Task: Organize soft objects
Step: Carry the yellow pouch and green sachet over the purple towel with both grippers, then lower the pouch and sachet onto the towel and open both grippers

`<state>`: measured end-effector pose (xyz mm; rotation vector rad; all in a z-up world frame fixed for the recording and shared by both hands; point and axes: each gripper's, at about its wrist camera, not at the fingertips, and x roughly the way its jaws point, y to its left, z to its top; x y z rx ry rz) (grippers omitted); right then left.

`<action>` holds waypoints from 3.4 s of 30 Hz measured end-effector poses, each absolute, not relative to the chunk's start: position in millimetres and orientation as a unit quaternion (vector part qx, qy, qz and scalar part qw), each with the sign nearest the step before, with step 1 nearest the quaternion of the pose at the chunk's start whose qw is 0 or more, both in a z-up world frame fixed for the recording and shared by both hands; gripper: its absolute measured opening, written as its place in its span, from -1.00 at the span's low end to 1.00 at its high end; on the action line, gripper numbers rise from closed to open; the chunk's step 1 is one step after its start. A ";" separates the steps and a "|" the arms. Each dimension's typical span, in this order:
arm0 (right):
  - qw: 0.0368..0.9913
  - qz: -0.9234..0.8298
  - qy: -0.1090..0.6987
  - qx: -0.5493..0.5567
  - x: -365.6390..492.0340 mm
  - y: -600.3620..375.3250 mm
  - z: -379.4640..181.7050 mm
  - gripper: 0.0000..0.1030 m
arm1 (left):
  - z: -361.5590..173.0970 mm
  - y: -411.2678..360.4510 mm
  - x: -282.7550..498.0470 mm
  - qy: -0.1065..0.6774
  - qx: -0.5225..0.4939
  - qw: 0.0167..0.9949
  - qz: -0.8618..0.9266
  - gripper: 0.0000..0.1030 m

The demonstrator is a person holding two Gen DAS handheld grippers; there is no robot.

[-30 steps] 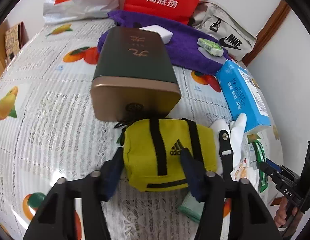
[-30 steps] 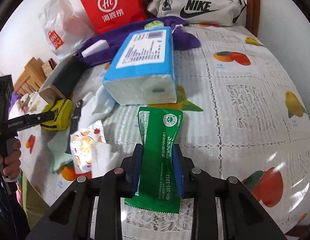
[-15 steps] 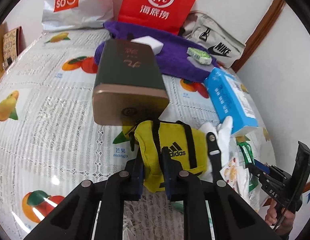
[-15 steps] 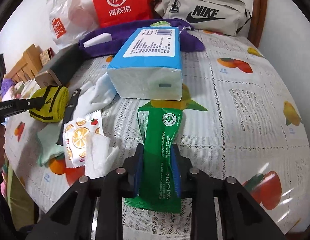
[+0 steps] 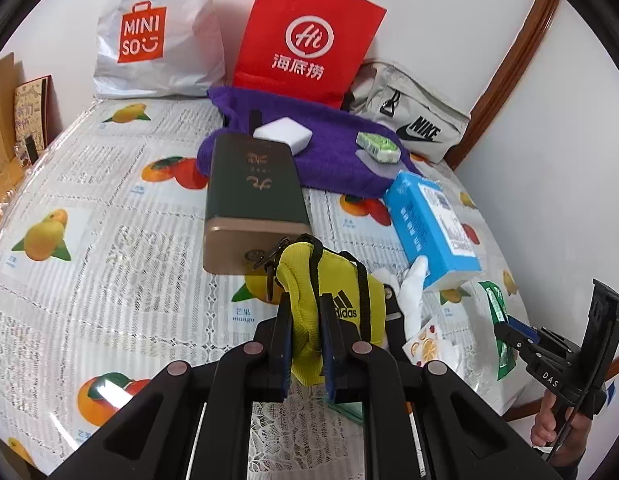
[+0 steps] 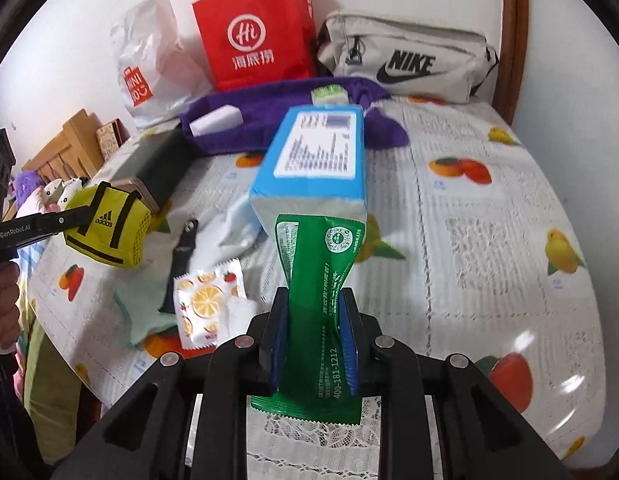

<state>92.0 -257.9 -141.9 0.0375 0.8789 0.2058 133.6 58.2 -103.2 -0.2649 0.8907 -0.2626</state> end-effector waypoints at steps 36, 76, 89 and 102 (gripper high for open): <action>0.910 0.157 0.381 0.037 250.4 -235.8 -66.2 -0.53 | -44.3 60.6 242.8 0.399 -0.122 0.903 -0.105 -0.77; 0.892 0.122 0.435 -0.017 401.0 -235.3 -134.1 -0.48 | -83.6 44.8 421.3 0.430 -0.136 0.890 -0.067 -0.76; 0.883 0.125 0.452 -0.008 408.7 -237.9 -146.8 -0.36 | -110.9 53.7 444.2 0.454 -0.137 0.879 -0.048 -0.65; 0.899 0.131 0.417 -0.018 393.3 -234.4 -126.1 0.31 | -98.9 60.8 428.9 0.452 -0.122 0.883 -0.031 -0.16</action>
